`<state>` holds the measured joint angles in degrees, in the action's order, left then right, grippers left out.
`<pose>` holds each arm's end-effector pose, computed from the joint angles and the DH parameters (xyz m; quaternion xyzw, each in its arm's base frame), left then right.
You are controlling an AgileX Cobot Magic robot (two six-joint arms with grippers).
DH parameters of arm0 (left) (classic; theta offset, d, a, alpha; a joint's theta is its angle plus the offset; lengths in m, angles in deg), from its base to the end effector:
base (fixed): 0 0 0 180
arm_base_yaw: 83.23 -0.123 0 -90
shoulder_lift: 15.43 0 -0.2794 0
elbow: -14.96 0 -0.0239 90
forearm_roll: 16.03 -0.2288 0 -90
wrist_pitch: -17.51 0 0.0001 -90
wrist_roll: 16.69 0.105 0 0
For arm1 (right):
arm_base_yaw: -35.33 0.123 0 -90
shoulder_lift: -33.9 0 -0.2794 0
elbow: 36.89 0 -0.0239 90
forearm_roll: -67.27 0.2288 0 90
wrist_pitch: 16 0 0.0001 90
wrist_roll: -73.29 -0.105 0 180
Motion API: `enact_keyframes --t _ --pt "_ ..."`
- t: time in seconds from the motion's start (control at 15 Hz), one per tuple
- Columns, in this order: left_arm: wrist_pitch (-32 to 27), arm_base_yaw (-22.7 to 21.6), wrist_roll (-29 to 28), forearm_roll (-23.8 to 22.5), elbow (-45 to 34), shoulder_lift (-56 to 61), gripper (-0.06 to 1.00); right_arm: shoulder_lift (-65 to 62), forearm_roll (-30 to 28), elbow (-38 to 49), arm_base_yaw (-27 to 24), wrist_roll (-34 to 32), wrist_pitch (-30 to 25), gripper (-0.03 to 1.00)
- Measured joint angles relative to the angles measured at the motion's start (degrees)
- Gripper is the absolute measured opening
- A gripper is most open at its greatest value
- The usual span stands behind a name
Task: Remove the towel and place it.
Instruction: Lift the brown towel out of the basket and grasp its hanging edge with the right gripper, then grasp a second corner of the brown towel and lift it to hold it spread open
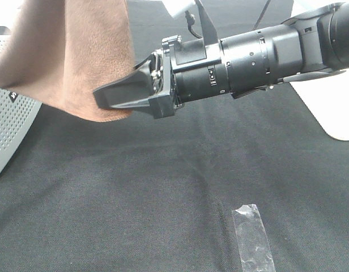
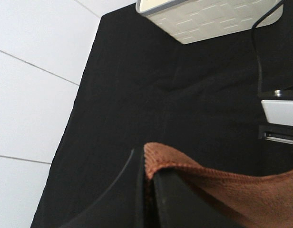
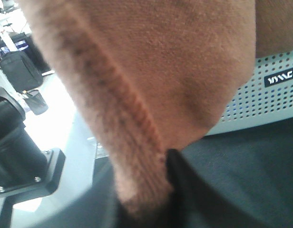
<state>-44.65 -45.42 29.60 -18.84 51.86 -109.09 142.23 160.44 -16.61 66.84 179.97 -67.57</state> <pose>0.2302 -0.1729 0.4965 0.5758 0.6401 0.0620 0.5048 0.2429 0.2453 0.2270 -0.4806 0.6678 0.4510 0.3458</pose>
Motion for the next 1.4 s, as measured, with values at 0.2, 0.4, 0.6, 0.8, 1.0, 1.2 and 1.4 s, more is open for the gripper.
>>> enact_keyframes --t 0.2,0.4,0.6,0.8,1.0,1.2,1.4 --pt "-0.2 0.0 -1.9 -1.0 0.0 0.0 0.0 0.0 -1.0 0.0 0.0 -4.2 -0.2 0.0" --pt "-1.4 0.0 -2.2 -1.0 0.0 0.0 0.0 -0.5 -1.3 -0.9 0.0 -13.9 1.5 0.0" --pt "-0.3 0.0 -5.6 -1.0 0.0 0.0 0.0 -5.4 -10.0 -3.8 0.0 -28.5 7.6 0.0" --pt "2.2 0.0 -7.7 -1.0 0.0 -0.3 0.0 -8.8 -28.3 -10.2 0.0 -50.1 9.7 0.0" --pt "6.2 0.0 -8.9 0.2 0.0 -2.5 0.0 -9.3 -61.0 -26.5 0.0 -80.5 -2.6 0.0" --pt "11.2 0.0 -9.5 0.4 0.0 -4.0 0.0 -9.3 -78.7 -40.0 0.0 -91.6 -13.1 0.0" --pt "17.0 0.0 -9.5 -1.5 0.0 -6.0 0.0 -8.4 -94.9 -52.5 0.0 -96.6 -17.7 0.0"
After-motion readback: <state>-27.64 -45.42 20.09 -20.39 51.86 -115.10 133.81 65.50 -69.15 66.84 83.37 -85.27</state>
